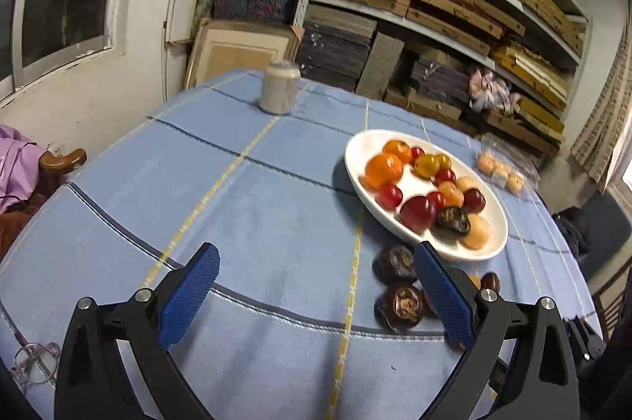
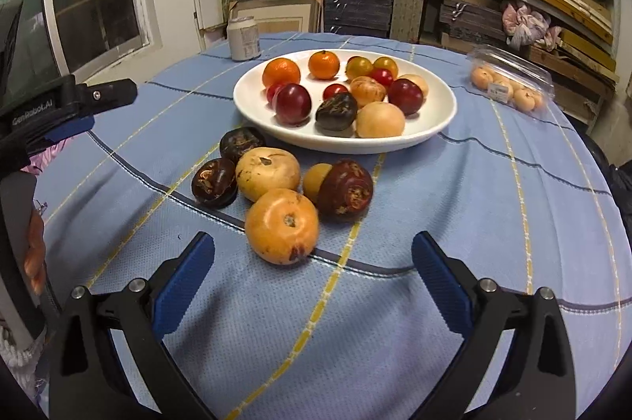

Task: Organize fruits
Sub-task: 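Withdraw both open tools from the plate toward the remaining fruits, then grasp the large orange-tan fruit with the right tool, then grasp a dark brown fruit with the left tool while the right tool lifts the orange-tan fruit, then place the brown fruit on the plate with the left tool while the right tool places the orange-tan fruit, then withdraw both open tools from the plate toward the remaining fruits, then grasp the dark red-brown fruit with the right tool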

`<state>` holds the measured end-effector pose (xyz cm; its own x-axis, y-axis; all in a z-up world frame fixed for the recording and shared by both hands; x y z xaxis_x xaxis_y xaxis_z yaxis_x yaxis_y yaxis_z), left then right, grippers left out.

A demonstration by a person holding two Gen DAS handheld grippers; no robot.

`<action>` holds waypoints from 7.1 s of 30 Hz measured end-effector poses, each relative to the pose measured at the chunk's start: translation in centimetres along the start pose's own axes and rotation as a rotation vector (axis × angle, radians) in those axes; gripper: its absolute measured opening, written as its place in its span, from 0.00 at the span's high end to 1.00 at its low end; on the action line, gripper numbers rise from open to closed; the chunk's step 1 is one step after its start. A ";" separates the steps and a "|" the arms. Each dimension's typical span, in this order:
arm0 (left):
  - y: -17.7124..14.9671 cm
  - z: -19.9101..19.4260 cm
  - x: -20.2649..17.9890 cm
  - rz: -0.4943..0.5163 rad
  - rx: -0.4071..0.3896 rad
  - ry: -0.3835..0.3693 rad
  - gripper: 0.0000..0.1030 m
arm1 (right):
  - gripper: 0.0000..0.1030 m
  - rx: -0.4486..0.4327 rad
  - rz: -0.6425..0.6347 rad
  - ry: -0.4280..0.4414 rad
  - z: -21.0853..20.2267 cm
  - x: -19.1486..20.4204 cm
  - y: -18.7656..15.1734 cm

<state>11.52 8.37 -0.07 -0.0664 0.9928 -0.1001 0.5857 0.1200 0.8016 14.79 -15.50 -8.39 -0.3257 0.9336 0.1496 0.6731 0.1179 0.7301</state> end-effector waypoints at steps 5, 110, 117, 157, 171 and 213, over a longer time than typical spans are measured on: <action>-0.4 -0.1 -1.2 0.067 -0.007 0.032 0.03 | 0.05 0.031 -0.033 0.012 0.9 1.0 0.0; 8.4 3.0 -8.1 0.306 -0.030 -0.044 0.60 | 0.60 -0.195 0.227 0.116 -8.4 -6.3 12.7; 10.0 10.5 -10.0 0.296 0.065 -0.074 0.60 | 0.60 -0.092 0.220 0.120 0.0 -6.0 16.0; -2.2 3.9 -4.4 0.258 0.115 0.060 0.04 | 0.06 -0.095 0.101 -0.065 -0.4 -5.1 3.6; -2.1 3.4 -3.3 0.191 0.115 0.046 0.04 | 0.05 0.047 0.117 -0.109 4.2 -6.0 3.3; -2.8 3.8 -4.9 0.272 0.136 0.050 0.04 | 0.58 0.131 0.016 -0.049 5.5 -4.8 2.5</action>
<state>13.31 3.13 -4.05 0.0703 0.9877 0.1395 0.6902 -0.1491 0.7081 21.69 -17.81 -10.94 -0.2838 0.9507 0.1251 0.7599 0.1435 0.6340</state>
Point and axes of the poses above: each gripper's, at about its wrist camera, not at the fingertips, and z roughly the way its jaws point, x to its left, y to its top, the point moved 5 cm from there along z, roughly the way its jaws point, and after that the axes turned 8 degrees about z, right-handed, at the moved point
